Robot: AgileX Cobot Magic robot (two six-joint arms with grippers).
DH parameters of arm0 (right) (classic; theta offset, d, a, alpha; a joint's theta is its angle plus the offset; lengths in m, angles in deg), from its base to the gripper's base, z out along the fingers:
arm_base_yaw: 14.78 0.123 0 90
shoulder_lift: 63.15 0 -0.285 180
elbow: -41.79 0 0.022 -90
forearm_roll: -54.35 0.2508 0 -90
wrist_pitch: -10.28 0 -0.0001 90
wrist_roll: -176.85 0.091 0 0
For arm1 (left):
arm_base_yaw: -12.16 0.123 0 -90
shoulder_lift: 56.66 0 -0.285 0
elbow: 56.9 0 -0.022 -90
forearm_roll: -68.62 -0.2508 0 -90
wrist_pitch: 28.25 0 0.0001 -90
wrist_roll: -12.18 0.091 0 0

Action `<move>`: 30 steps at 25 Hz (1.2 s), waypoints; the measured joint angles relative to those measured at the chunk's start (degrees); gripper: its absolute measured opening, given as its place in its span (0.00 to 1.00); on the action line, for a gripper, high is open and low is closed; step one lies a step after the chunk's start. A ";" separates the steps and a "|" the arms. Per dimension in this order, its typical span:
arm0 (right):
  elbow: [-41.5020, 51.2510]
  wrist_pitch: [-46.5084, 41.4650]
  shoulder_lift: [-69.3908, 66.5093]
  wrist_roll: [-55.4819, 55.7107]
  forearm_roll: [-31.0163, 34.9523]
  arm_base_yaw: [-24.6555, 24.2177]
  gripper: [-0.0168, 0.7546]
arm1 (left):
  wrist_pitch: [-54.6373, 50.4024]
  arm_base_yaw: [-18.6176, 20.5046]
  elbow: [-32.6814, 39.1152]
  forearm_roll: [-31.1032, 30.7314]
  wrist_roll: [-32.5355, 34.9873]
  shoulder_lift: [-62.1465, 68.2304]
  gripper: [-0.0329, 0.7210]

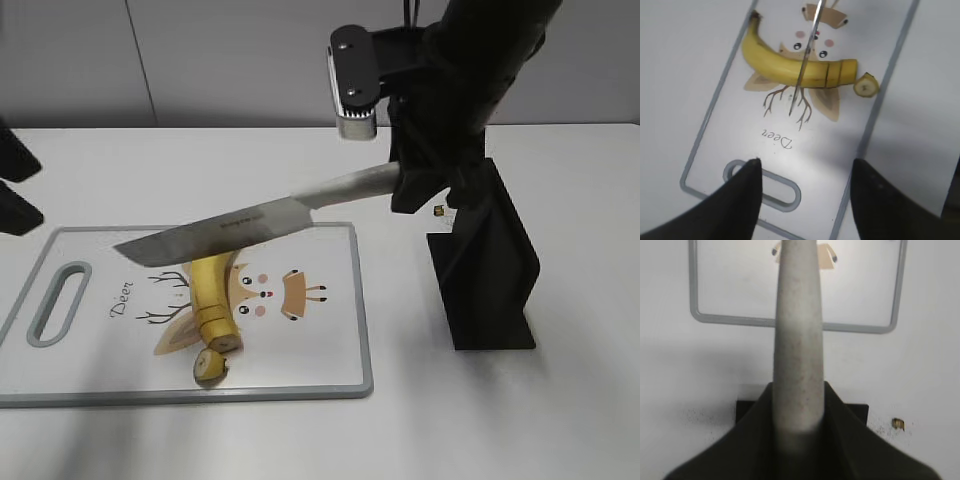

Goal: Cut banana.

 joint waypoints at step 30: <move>-0.84 5.65 -5.14 -12.08 12.38 -0.64 0.23 | 7.60 -3.81 -0.27 -1.11 4.45 18.00 0.04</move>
